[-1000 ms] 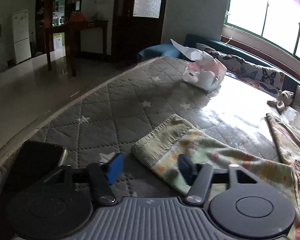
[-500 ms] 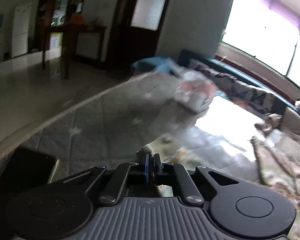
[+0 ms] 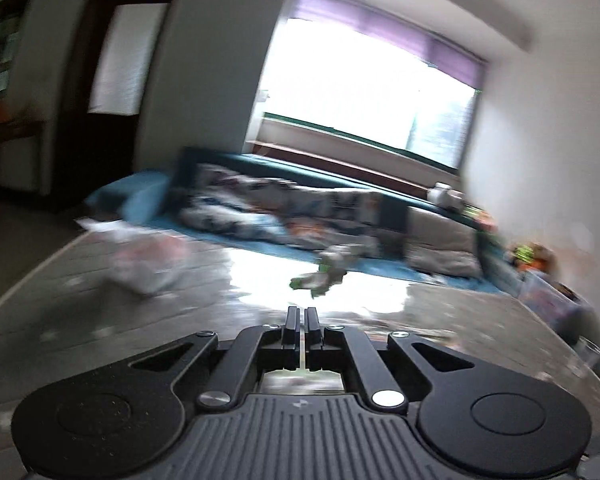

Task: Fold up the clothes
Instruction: 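Grasp the shirt's corduroy cuff with the left gripper, then fold the held sleeve across the shirt body with the left gripper and release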

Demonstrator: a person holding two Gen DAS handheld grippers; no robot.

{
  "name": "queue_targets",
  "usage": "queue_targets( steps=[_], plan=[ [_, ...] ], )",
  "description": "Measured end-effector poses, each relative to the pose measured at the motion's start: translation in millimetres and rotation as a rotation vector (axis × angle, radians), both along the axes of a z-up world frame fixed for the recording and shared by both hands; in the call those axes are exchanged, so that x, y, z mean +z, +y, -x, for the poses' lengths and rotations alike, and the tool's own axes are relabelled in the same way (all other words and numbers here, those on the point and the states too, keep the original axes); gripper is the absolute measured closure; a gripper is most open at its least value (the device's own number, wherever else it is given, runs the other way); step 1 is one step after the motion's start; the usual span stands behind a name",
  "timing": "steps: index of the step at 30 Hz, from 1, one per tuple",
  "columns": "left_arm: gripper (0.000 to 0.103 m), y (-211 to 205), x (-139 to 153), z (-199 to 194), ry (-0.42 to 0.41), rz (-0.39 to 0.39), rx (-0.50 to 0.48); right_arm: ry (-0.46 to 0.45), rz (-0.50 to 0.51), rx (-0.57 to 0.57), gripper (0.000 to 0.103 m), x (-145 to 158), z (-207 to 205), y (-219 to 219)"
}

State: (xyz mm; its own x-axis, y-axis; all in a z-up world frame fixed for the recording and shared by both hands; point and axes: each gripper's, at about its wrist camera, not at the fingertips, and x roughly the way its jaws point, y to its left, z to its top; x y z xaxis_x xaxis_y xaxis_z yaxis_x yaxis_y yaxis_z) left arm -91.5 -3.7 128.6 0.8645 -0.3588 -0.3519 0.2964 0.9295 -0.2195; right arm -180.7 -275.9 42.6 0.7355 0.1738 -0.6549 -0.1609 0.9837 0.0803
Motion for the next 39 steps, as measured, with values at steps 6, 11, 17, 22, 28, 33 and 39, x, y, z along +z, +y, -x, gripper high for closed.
queue_targets(
  steps=[6, 11, 17, 22, 28, 33, 39],
  plan=[
    [0.100, -33.8, -20.7, 3.8, 0.048, -0.064, -0.076, -0.010, -0.020, -0.020, 0.051, 0.1, 4.0, -9.8],
    [0.092, -12.3, -46.3, 1.1, 0.100, -0.122, 0.027, -0.004, -0.025, -0.013, 0.051, -2.4, 2.6, -10.3],
    [0.057, 29.4, -78.7, -9.5, 0.141, -0.263, 0.183, 0.003, -0.026, 0.003, 0.051, -4.8, -2.6, -3.8],
    [0.047, 38.3, -99.5, -22.7, 0.147, -0.355, 0.175, 0.014, -0.017, 0.010, 0.051, -6.6, -6.1, 0.7],
    [0.048, 21.1, -114.1, -39.9, 0.167, -0.405, 0.121, 0.024, -0.011, 0.010, 0.051, -7.3, -8.8, 2.9],
    [0.064, 22.9, -119.3, -56.8, 0.199, -0.379, 0.144, 0.031, -0.011, 0.008, 0.051, -8.1, -9.7, 3.3],
    [0.096, 34.6, -110.3, -57.2, 0.208, -0.311, 0.139, 0.026, -0.011, 0.002, 0.051, -6.9, -9.6, 2.0]
  ],
)
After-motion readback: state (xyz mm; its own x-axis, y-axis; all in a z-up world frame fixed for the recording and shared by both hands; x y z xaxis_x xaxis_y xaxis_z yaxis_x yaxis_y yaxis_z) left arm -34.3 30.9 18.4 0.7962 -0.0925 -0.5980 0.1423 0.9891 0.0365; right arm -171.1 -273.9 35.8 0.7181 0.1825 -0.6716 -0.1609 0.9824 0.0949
